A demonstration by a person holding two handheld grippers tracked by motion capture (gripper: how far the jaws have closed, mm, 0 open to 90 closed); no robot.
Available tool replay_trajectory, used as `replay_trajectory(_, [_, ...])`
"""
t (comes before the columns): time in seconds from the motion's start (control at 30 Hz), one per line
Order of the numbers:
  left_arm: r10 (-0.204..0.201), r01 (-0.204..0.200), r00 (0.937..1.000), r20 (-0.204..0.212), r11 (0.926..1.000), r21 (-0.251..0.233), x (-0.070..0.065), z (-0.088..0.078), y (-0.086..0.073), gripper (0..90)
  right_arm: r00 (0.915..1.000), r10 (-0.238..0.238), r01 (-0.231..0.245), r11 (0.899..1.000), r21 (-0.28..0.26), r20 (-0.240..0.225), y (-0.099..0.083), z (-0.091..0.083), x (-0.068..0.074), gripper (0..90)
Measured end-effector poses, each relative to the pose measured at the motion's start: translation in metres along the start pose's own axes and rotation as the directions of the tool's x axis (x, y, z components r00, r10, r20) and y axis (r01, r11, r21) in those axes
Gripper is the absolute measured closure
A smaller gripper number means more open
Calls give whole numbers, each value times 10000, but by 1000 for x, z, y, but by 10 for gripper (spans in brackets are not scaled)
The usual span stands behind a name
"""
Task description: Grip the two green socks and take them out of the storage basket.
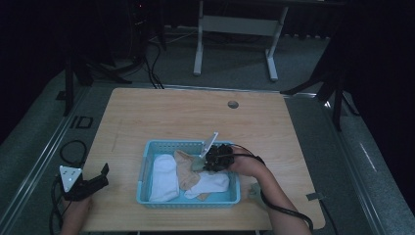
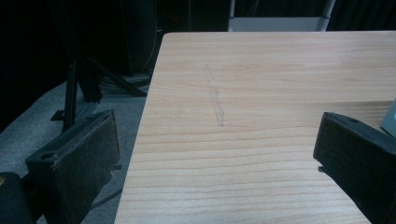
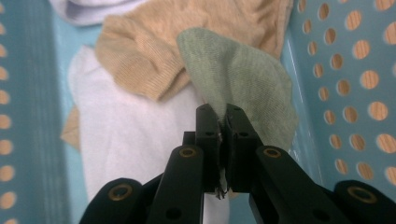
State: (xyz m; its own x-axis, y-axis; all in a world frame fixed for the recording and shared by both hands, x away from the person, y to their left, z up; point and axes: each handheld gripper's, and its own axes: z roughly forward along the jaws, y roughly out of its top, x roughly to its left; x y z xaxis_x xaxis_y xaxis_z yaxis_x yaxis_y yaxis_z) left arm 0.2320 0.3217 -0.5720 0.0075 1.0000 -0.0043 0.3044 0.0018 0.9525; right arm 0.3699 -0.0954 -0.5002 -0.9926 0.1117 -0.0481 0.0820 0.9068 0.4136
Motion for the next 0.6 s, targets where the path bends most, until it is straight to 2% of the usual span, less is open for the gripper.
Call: replay_trajectory(0.6, [0, 0, 10000, -19, 10000, 15, 0, 0, 0, 7, 9986, -425, 456, 9933, -1059, 307, 10, -51, 9, 858])
